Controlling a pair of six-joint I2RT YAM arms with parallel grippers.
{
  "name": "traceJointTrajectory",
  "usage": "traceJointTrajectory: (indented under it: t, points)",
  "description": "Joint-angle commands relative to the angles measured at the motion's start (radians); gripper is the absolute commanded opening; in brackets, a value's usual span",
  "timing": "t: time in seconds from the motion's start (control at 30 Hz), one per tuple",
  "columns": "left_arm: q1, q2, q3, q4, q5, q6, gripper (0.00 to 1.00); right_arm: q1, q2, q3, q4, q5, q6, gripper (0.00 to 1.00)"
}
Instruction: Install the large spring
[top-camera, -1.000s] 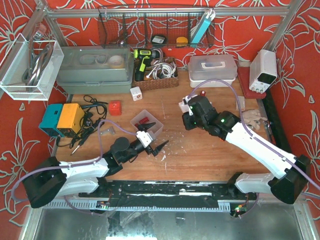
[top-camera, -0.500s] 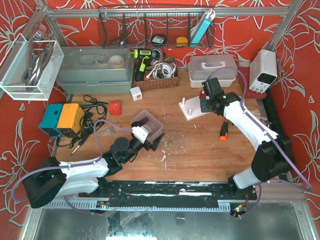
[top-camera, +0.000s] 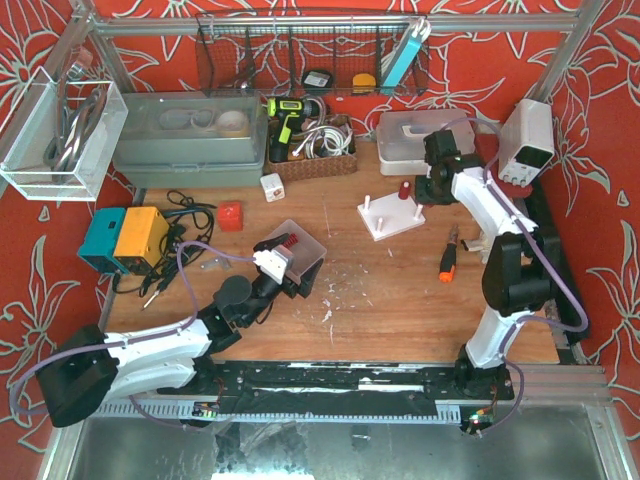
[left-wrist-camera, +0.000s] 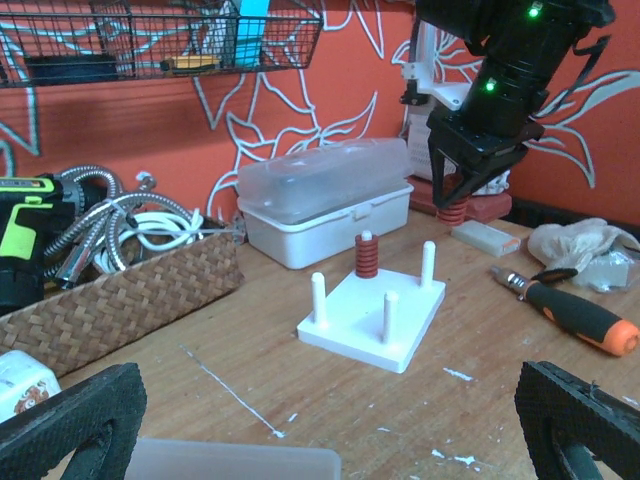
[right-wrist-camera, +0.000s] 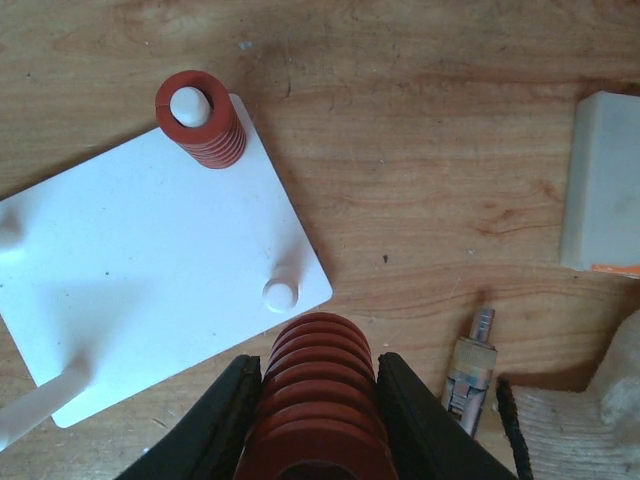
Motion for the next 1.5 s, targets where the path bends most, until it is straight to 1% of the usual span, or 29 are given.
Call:
traceJointTrajectory:
  t: [0.0,0.17,0.37,0.93,1.23,1.3,1.47]
  points:
    - [-0.004,0.002,0.026,0.002,-0.016,-0.01,1.0,-0.013,0.044,0.068,-0.054,-0.053,-0.019,0.0]
    - [-0.004,0.004,0.026,0.001,-0.019,-0.005,1.0,-0.015,0.083,0.1,-0.059,-0.087,-0.025,0.0]
    - [-0.004,0.006,0.026,-0.001,-0.018,-0.002,1.0,-0.015,0.117,0.129,-0.074,-0.08,-0.03,0.0]
    - [-0.004,0.011,0.033,-0.012,-0.011,0.006,1.0,-0.021,0.181,0.135,-0.044,-0.054,-0.047,0.0]
    - [-0.004,0.011,0.036,-0.017,-0.013,0.01,1.0,-0.022,0.229,0.133,-0.01,-0.079,-0.045,0.0]
    - [-0.004,0.011,0.035,-0.015,-0.01,0.01,1.0,-0.024,0.24,0.133,0.0,-0.074,-0.043,0.05]
    - [-0.004,0.011,0.037,-0.018,-0.014,0.012,1.0,-0.024,0.268,0.142,-0.005,-0.072,-0.035,0.2]
